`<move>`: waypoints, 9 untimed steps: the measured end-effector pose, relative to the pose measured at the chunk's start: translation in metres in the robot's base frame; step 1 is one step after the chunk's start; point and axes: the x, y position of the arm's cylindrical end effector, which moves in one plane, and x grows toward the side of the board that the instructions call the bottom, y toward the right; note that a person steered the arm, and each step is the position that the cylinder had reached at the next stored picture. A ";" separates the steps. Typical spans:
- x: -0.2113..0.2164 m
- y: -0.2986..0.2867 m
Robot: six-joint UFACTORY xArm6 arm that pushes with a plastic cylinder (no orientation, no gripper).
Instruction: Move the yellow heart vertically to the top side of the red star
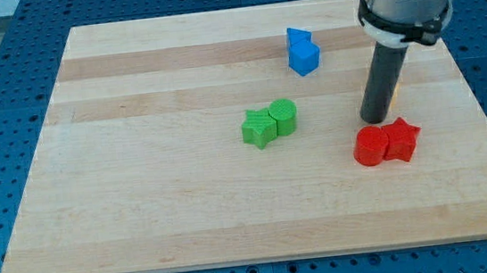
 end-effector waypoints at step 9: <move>-0.067 -0.077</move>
